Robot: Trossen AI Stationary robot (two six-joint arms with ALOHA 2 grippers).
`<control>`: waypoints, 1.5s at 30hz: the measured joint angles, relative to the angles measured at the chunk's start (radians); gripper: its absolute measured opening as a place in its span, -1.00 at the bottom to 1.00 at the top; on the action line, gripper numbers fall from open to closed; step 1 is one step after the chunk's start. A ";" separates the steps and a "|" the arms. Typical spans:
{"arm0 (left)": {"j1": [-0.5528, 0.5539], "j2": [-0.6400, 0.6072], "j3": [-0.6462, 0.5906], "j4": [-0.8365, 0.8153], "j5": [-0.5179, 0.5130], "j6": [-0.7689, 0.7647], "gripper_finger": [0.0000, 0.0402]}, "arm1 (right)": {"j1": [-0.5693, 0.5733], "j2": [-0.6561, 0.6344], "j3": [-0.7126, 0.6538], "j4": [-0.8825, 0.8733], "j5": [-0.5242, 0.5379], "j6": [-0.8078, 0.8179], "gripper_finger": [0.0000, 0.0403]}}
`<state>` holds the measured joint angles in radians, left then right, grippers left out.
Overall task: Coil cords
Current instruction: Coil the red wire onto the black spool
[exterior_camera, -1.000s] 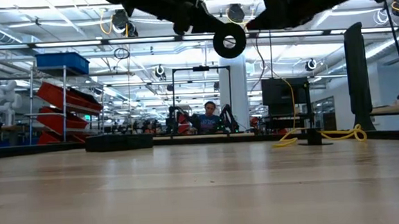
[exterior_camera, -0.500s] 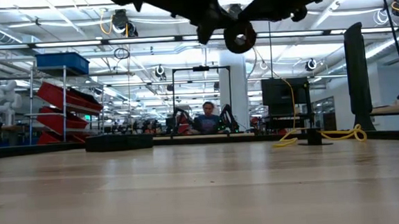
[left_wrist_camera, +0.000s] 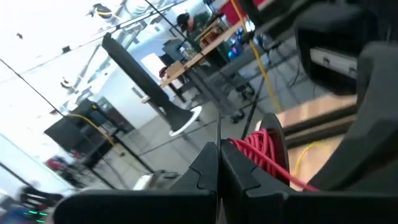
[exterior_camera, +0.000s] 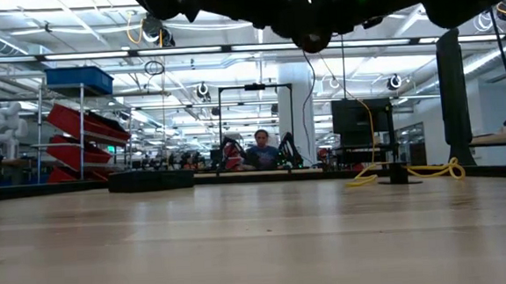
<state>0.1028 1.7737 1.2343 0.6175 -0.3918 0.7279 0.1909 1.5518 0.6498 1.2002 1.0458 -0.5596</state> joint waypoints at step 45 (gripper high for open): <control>0.046 -0.200 0.000 -0.633 0.740 -0.264 -1.00 | 0.129 0.138 -0.141 0.226 -0.005 -0.298 -1.00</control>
<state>0.1489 1.5737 1.2346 -0.0156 0.3477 0.4640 0.3196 1.6903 0.5087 1.4265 1.0412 -0.8573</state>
